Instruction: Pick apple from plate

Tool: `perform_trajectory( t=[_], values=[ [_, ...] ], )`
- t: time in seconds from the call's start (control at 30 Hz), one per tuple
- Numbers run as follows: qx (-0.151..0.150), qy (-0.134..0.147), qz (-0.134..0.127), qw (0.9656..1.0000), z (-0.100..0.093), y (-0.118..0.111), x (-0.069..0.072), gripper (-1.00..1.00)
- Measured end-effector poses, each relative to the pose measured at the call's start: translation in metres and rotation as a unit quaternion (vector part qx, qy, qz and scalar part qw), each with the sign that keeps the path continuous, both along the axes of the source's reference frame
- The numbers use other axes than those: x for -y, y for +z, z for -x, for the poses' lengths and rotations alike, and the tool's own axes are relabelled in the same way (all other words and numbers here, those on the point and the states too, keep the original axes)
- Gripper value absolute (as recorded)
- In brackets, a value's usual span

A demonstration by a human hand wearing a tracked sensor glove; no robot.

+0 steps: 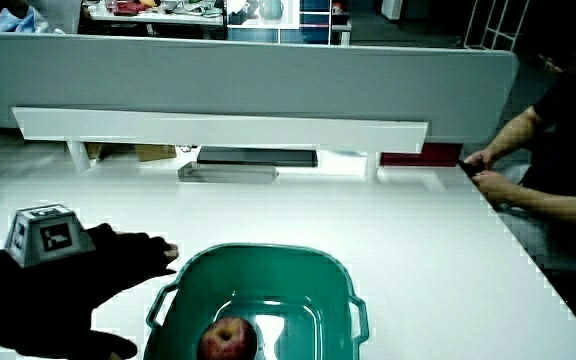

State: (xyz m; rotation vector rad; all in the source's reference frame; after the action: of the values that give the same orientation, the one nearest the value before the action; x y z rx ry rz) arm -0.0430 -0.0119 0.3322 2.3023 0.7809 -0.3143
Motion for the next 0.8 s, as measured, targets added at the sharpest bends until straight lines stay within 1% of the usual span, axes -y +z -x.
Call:
perform_trajectory(
  t=[0.03, 0.07, 0.1, 0.13, 0.17, 0.2, 0.23, 0.27, 0.3, 0.33, 0.37, 0.4, 0.43, 0.47, 0.5, 0.53, 0.57, 0.6, 0.63, 0.77, 0.8],
  values=[
    [0.021, 0.001, 0.019, 0.9996, -0.002, 0.003, 0.001, 0.0],
    [0.018, 0.002, 0.021, 0.9996, -0.004, 0.007, 0.002, 0.0],
    [0.012, -0.004, 0.013, 0.9998, -0.006, 0.004, 0.003, 0.0],
    [0.02, 0.005, 0.011, 0.9997, -0.009, 0.002, 0.004, 0.0],
    [0.038, 0.002, -0.005, 0.9993, -0.008, 0.013, 0.006, 0.0],
    [0.025, 0.003, 0.016, 0.9996, -0.012, 0.003, 0.007, 0.0],
    [0.023, 0.002, 0.015, 0.9996, -0.014, 0.006, 0.008, 0.0],
    [0.038, 0.0, 0.038, 0.9985, -0.017, 0.011, 0.01, 0.0],
    [0.017, 0.002, 0.015, 0.9997, -0.019, 0.01, 0.011, 0.0],
    [0.028, -0.001, 0.034, 0.999, -0.021, 0.013, 0.012, 0.0],
    [0.018, 0.001, 0.021, 0.9996, -0.023, 0.014, 0.013, 0.0],
    [0.024, -0.001, 0.028, 0.9993, -0.025, 0.017, 0.013, 0.0],
    [0.008, 0.002, 0.022, 0.9997, -0.027, 0.027, 0.013, 0.0],
    [0.012, -0.004, 0.031, 0.9994, -0.029, 0.03, 0.014, 0.0],
    [0.023, 0.001, 0.024, 0.9994, -0.031, 0.026, 0.014, 0.0],
    [0.028, 0.002, 0.028, 0.9992, -0.033, 0.028, 0.014, 0.0],
    [0.029, 0.001, 0.037, 0.9989, -0.035, 0.034, 0.015, 0.0],
    [0.036, -0.003, 0.038, 0.9986, -0.038, 0.034, 0.015, 0.0],
    [0.04, 0.001, 0.031, 0.9987, -0.039, 0.033, 0.015, 0.0],
    [0.053, 0.002, 0.029, 0.9982, -0.045, 0.038, 0.016, 0.0],
    [0.054, 0.003, 0.033, 0.998, -0.046, 0.039, 0.015, 0.0]
  ],
)
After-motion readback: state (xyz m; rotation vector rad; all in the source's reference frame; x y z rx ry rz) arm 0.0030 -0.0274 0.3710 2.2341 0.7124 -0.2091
